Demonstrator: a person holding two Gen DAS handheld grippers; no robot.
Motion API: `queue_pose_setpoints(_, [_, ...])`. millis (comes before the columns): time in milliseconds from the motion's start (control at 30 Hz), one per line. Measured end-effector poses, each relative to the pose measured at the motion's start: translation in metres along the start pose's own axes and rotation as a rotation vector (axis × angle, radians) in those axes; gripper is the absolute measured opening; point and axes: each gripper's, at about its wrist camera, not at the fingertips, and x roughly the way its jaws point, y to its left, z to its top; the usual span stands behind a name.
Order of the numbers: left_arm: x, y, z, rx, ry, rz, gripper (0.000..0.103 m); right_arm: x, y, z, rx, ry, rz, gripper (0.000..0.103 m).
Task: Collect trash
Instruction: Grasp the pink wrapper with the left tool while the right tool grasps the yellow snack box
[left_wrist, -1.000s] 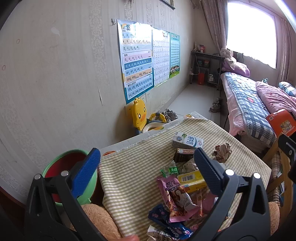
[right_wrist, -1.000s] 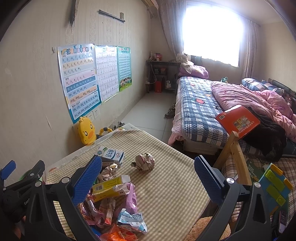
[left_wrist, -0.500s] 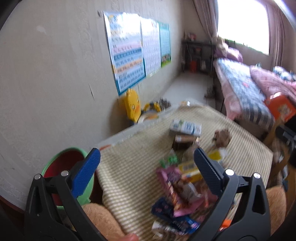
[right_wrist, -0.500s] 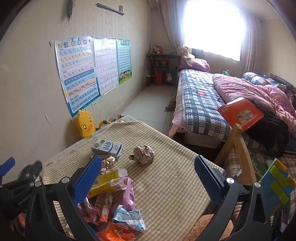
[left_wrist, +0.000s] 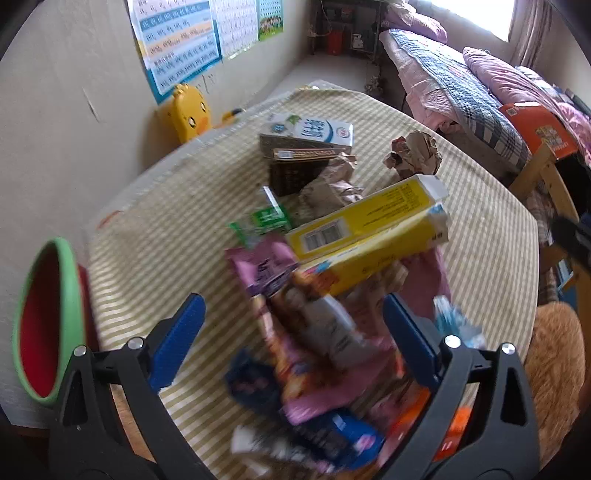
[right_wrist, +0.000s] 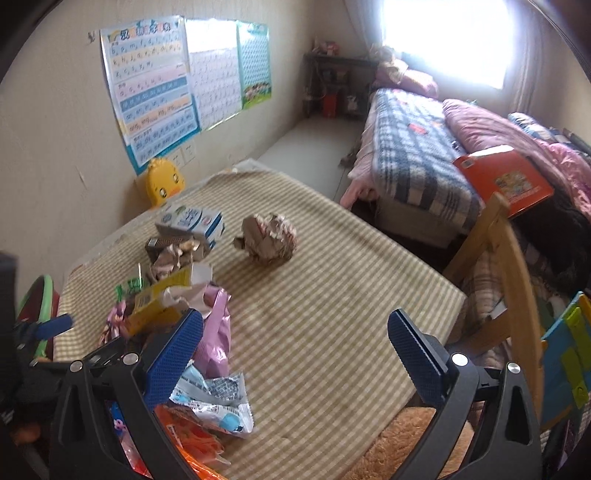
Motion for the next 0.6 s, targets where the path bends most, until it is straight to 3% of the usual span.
queue_pose_setpoints(133, [0.017, -0.001, -0.002, -0.022, 0.055, -0.015, 0.079, 0.009, 0.0, 0.001, 0.011, 0.025, 0.053, 0.096])
queue_pose_setpoints(200, [0.023, 0.001, -0.005, -0.041, 0.074, -0.029, 0.06, 0.015, 0.002, 0.001, 0.018, 0.045, 0.087, 0.095])
queue_pose_setpoints(400, [0.009, 0.018, -0.007, -0.094, 0.035, -0.089, 0.034, 0.036, 0.015, 0.004, 0.076, 0.138, 0.26, 0.083])
queue_pose_setpoints(533, [-0.016, 0.03, -0.006, -0.111, -0.032, -0.09, 0.026, 0.048, 0.03, 0.004, 0.17, 0.234, 0.419, 0.08])
queue_pose_setpoints(600, [-0.023, 0.035, -0.004, -0.11, -0.043, -0.087, 0.022, 0.05, 0.036, 0.004, 0.194, 0.255, 0.437, 0.08])
